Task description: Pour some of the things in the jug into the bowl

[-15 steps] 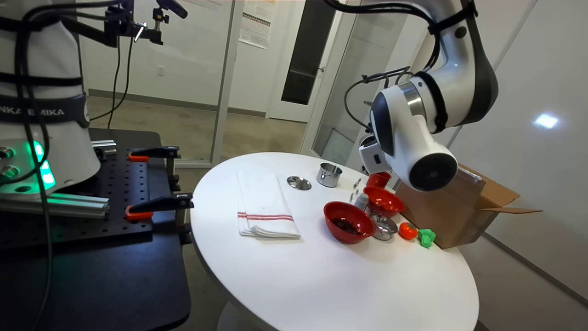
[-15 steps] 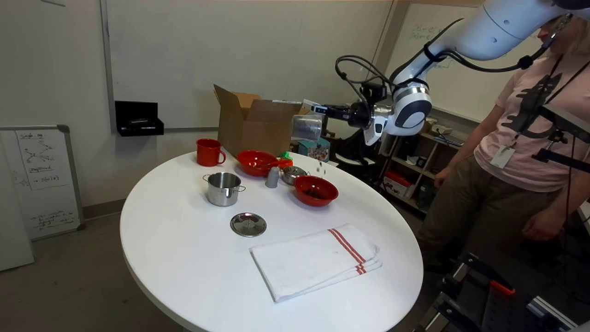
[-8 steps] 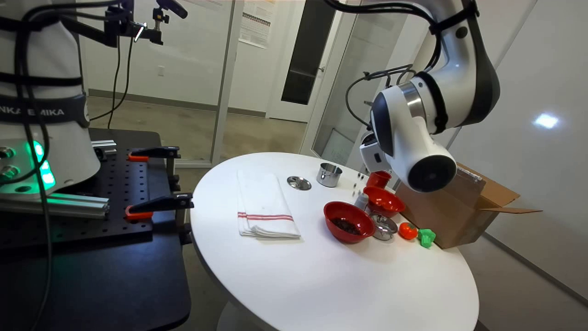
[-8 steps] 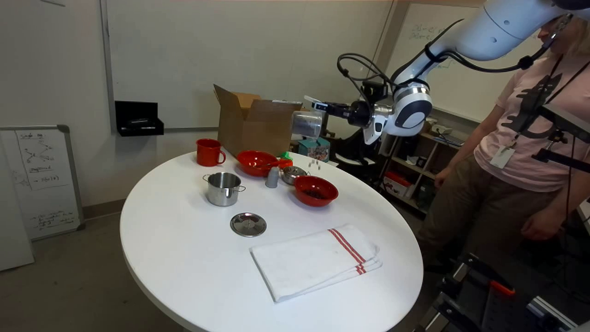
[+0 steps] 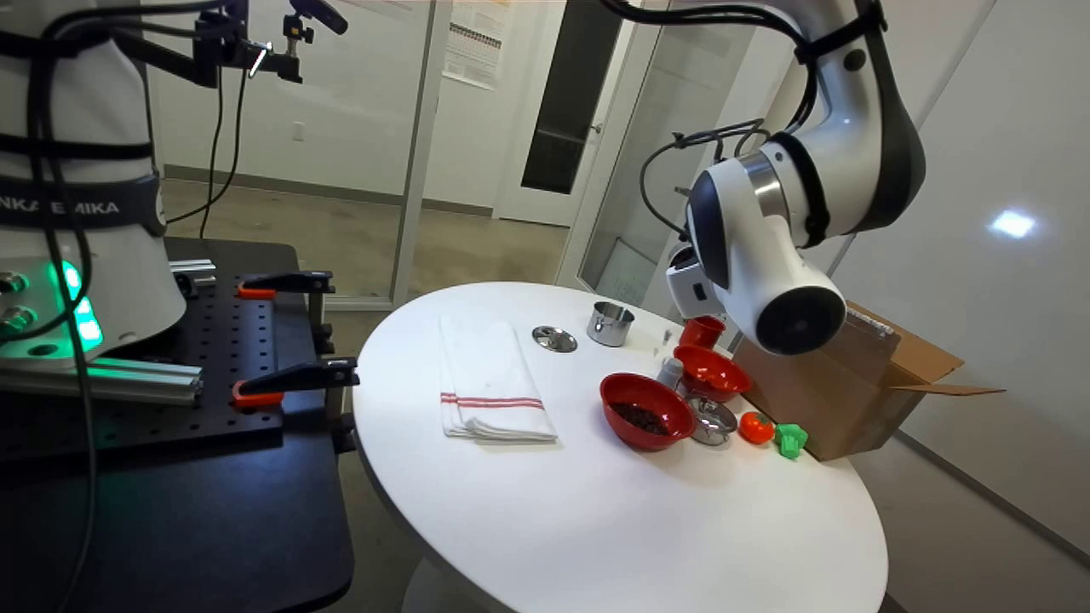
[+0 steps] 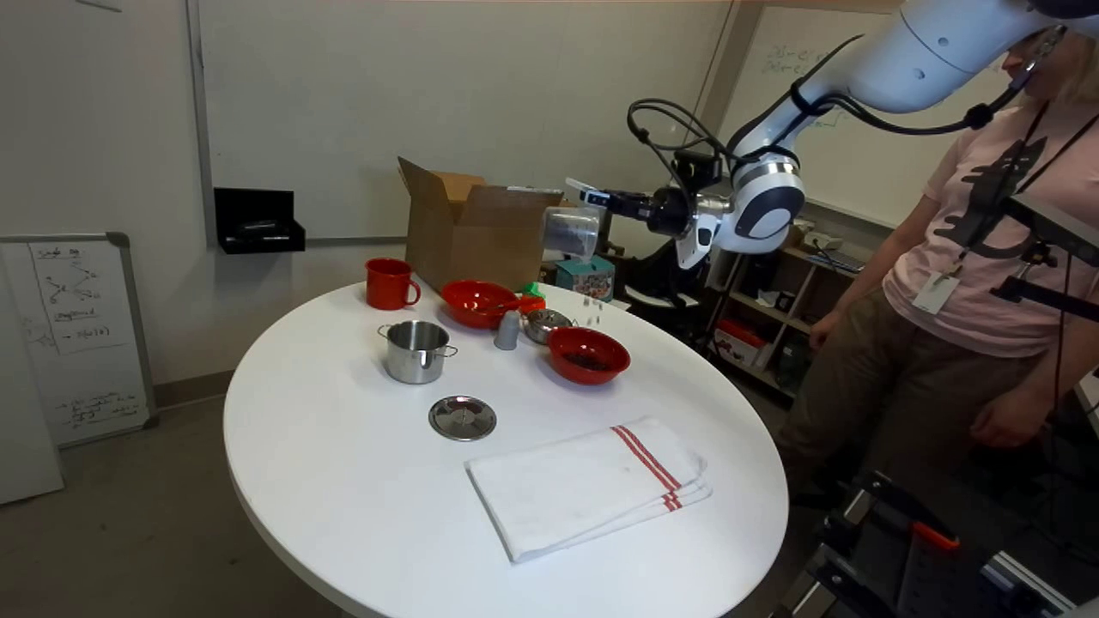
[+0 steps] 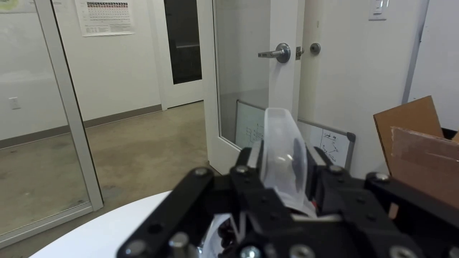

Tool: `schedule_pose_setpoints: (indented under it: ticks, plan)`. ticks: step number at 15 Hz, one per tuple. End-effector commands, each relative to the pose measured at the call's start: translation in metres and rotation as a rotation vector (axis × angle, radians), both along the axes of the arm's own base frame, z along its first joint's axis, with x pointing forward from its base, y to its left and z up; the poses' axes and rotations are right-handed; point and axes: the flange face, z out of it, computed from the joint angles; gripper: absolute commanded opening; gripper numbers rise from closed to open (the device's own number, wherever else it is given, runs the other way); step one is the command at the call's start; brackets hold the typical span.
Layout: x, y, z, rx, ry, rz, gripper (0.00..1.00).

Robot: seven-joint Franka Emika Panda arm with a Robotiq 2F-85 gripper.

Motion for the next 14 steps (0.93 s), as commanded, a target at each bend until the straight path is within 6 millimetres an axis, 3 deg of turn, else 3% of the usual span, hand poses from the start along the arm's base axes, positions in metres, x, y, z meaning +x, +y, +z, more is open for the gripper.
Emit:
schedule_pose_setpoints:
  ticks: [1,14]
  plan:
    - [0.005,0.003,0.002,-0.016,0.005,0.022,0.07]
    - [0.019,0.033,0.001,-0.18,0.167,0.215,0.07]
